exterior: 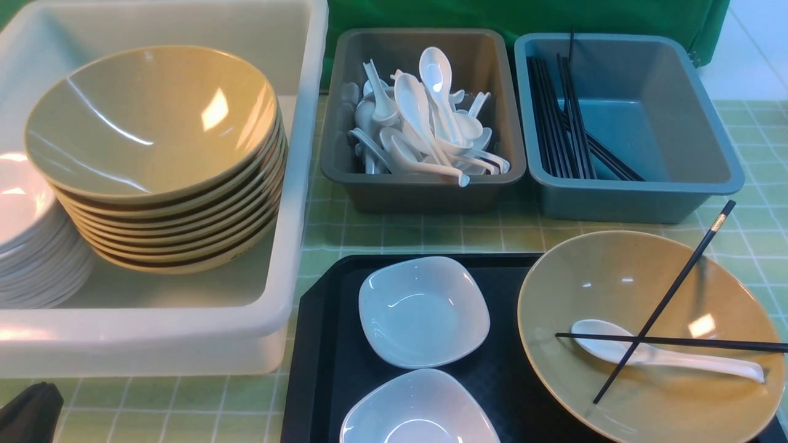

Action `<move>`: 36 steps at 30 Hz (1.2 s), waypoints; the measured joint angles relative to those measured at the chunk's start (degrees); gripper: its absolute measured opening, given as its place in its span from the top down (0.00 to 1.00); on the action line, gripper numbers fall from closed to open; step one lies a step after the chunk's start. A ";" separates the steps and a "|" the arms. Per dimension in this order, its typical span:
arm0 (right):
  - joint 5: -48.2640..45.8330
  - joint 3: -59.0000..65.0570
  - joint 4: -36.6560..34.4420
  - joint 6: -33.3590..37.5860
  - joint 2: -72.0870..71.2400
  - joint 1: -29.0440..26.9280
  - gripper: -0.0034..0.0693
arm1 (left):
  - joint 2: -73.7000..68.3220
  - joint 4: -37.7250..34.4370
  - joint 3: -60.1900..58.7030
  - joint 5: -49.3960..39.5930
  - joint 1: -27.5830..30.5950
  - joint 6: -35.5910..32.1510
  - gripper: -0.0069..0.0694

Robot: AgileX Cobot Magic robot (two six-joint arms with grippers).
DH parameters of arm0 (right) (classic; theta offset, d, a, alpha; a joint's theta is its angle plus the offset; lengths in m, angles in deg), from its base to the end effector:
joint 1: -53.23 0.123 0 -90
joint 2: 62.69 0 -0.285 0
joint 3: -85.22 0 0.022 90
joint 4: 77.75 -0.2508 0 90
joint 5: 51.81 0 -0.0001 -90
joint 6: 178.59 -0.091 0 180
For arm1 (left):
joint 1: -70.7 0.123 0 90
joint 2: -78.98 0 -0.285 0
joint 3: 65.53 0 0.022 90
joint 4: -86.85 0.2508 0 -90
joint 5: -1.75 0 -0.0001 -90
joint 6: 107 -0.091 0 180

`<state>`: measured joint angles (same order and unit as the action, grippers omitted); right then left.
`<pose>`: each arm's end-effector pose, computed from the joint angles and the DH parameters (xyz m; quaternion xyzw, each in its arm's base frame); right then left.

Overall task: On green table put chopsticks spoon bowls plates into blue grey white boxes.
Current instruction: 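Move the grippers toward the tableware on the black tray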

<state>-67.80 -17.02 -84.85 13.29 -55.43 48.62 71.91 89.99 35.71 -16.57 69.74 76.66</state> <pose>0.0546 -0.0013 0.1854 -0.0138 0.7709 -0.0405 0.6355 0.0539 0.0007 0.1760 -0.0034 0.7887 -0.0020 0.6148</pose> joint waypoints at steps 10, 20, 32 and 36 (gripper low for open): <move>6.42 0.77 0.20 0.00 0.00 0.00 0.62 | 0.00 2.14 -0.05 6.90 0.00 0.00 0.91; 17.74 1.04 0.30 -17.03 0.00 0.00 0.62 | 0.00 2.50 -0.05 25.16 0.00 0.05 0.91; 24.34 -2.47 0.30 -25.50 0.00 0.00 0.62 | 0.00 -4.09 2.40 43.43 0.00 16.41 0.91; 19.62 -14.60 0.30 -25.54 3.81 0.00 0.62 | -4.17 -4.17 14.64 34.25 0.00 17.23 0.91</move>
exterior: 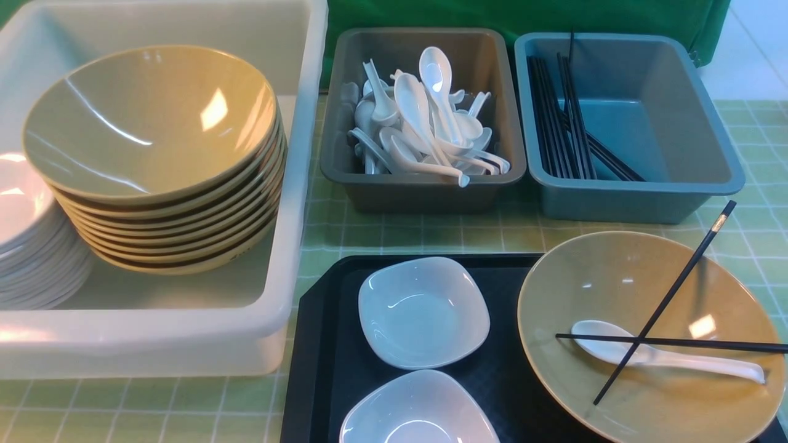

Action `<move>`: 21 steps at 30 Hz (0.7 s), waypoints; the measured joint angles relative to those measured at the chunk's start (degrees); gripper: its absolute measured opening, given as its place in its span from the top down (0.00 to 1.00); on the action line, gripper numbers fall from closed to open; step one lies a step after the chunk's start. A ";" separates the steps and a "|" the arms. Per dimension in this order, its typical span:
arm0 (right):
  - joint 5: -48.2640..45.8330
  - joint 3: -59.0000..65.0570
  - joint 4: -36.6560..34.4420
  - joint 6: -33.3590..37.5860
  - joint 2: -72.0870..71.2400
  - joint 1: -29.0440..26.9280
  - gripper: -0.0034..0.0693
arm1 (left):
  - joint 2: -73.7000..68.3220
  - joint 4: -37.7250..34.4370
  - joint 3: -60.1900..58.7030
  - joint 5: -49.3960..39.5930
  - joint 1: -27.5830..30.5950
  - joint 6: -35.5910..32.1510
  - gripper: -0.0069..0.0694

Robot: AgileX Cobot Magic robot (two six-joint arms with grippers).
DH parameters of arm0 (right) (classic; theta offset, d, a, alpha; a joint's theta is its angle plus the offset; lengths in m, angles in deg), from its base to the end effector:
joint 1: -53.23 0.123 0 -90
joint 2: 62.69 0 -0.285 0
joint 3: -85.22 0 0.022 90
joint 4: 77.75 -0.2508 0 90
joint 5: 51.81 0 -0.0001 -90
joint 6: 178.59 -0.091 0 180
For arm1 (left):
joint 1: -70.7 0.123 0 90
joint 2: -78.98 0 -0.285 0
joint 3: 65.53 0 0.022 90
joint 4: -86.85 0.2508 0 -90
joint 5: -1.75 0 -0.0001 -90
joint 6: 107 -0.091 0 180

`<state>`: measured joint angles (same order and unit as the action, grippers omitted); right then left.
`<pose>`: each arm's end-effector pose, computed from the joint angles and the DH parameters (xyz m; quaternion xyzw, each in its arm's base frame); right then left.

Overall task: On green table put chopsticks spoon bowls plates into blue grey white boxes.
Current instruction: 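Move the grippers toward the tableware on the black tray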

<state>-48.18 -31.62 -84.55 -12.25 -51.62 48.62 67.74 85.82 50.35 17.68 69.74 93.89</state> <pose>0.0414 -0.0040 0.2971 0.1284 0.5636 0.1103 0.8085 0.0360 -0.0002 0.3094 -0.0921 0.4871 -0.1708 0.8515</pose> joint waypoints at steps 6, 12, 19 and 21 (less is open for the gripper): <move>-14.44 -23.58 0.00 4.79 18.97 0.00 0.62 | -19.94 0.65 23.20 -22.95 0.00 -1.60 0.91; -26.08 -31.19 0.00 16.10 33.37 0.00 0.62 | -34.64 1.03 28.84 -38.41 -2.00 -6.38 0.91; -40.62 -31.60 -7.95 27.99 44.52 0.39 0.62 | -37.56 -4.92 29.10 -40.46 -11.75 -9.82 0.91; -43.69 -32.11 -10.46 31.69 46.14 1.09 0.62 | -38.00 -6.23 29.15 -41.30 -13.99 -11.41 0.91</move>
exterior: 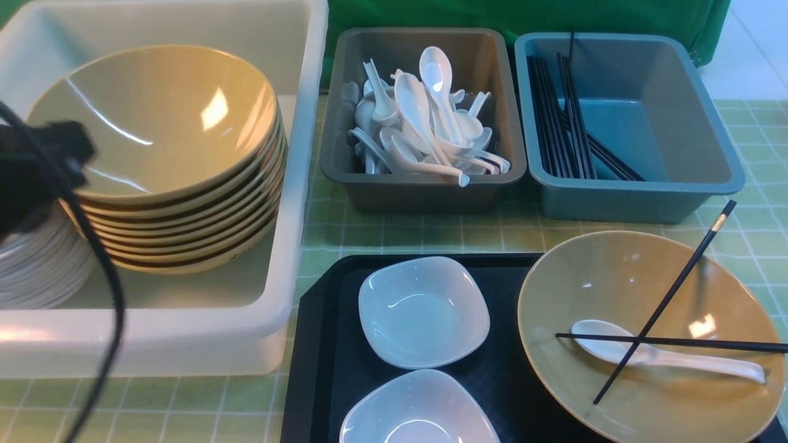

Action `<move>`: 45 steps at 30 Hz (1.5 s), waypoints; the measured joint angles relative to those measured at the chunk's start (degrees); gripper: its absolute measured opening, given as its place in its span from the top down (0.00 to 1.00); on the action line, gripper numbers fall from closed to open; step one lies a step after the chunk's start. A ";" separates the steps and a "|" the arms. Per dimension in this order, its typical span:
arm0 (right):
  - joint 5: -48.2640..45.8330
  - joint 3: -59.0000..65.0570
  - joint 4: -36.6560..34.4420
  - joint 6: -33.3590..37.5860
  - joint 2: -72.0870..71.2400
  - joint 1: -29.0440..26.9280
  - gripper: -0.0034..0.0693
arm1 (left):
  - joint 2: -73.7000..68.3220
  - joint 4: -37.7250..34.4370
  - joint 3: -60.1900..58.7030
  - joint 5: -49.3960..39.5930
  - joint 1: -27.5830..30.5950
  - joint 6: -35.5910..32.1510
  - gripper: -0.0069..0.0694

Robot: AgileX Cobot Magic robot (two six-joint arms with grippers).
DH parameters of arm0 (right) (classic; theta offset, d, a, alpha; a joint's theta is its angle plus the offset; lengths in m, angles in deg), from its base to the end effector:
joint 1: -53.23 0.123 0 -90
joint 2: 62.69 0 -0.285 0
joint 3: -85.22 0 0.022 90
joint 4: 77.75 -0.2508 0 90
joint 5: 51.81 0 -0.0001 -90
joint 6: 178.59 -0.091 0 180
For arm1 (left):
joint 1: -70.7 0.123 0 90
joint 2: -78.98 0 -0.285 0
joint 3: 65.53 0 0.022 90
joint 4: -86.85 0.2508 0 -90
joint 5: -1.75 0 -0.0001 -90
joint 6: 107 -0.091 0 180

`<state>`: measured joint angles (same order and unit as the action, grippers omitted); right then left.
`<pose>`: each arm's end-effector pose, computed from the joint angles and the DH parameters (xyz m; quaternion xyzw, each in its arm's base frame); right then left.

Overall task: On green table put chopsticks spoon bowls plates into blue grey white boxes.
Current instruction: 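Move the grippers toward the tableware on the black tray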

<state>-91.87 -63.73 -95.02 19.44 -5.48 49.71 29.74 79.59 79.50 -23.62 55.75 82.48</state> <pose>0.1677 0.0071 0.3383 -0.0516 0.8904 0.0541 0.4489 0.1407 -0.0427 0.3558 0.0078 0.8160 -0.1756 0.5507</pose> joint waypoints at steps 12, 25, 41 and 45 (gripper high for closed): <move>-21.39 -19.78 15.93 12.10 25.36 21.56 0.48 | -5.10 -19.49 2.96 -8.37 -22.19 -33.00 0.91; -26.71 -22.44 28.04 12.98 43.28 26.32 0.41 | -5.91 -23.04 3.00 -11.36 -23.30 -41.61 0.91; -25.63 -22.66 28.07 14.88 50.76 26.31 0.76 | -5.91 -22.98 3.00 -10.16 -23.30 -41.63 0.91; -26.81 -23.53 28.07 15.99 50.76 26.34 0.87 | -5.91 -22.98 3.00 -10.16 -23.30 -41.63 0.91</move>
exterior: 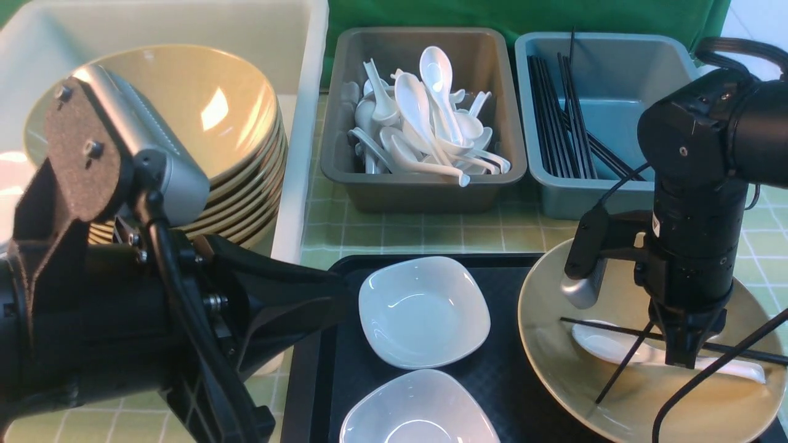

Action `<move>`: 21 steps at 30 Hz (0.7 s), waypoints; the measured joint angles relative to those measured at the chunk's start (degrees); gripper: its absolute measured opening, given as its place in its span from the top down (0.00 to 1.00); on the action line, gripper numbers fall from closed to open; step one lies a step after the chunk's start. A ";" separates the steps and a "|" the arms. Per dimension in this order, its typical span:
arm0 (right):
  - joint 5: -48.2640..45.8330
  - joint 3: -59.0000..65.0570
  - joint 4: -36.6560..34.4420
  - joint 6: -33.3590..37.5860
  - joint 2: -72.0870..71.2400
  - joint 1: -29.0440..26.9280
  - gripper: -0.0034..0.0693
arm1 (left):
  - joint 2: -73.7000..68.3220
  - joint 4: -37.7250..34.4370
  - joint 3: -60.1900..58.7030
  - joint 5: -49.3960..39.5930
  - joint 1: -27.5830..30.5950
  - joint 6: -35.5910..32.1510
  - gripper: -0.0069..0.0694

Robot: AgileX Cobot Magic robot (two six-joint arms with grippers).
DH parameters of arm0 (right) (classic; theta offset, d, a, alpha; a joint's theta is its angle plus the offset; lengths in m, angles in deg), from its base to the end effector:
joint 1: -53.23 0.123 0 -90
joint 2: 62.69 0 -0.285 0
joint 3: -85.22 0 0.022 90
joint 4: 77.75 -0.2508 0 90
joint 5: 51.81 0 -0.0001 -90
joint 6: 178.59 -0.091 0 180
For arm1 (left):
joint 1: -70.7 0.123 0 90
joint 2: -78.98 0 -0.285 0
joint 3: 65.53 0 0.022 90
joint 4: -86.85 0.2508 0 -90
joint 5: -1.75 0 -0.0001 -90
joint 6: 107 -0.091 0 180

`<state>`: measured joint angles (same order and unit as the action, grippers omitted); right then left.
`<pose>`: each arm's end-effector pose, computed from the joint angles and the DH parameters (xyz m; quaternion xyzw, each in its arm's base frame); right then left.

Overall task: On green table put chopsticks spoon bowls plates into blue grey white boxes.
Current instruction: 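Move the grippers toward the tableware on the black tray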

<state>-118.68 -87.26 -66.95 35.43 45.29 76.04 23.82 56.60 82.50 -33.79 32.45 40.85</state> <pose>0.3016 0.1098 0.2164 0.5077 -0.8570 0.0833 0.0289 0.1113 -0.1217 0.3494 0.3955 0.7576 -0.2592 0.4499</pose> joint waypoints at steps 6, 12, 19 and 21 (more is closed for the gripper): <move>-0.12 -1.78 0.07 4.94 -0.41 0.05 0.87 | 0.00 0.00 0.00 0.00 0.00 0.00 0.91; -0.12 -2.17 0.30 19.36 -4.48 0.05 0.87 | 0.00 0.00 0.00 0.00 0.00 0.00 0.91; -0.12 -2.28 2.66 34.33 -3.50 0.05 0.86 | 0.00 0.00 0.00 0.25 0.00 0.00 0.91; -0.12 -2.28 3.72 34.31 -2.17 0.05 0.84 | 0.00 0.00 0.00 0.52 0.00 0.00 0.91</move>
<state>-118.80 -89.54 -63.22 69.73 43.12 76.09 23.82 56.60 82.50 -33.27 32.45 40.85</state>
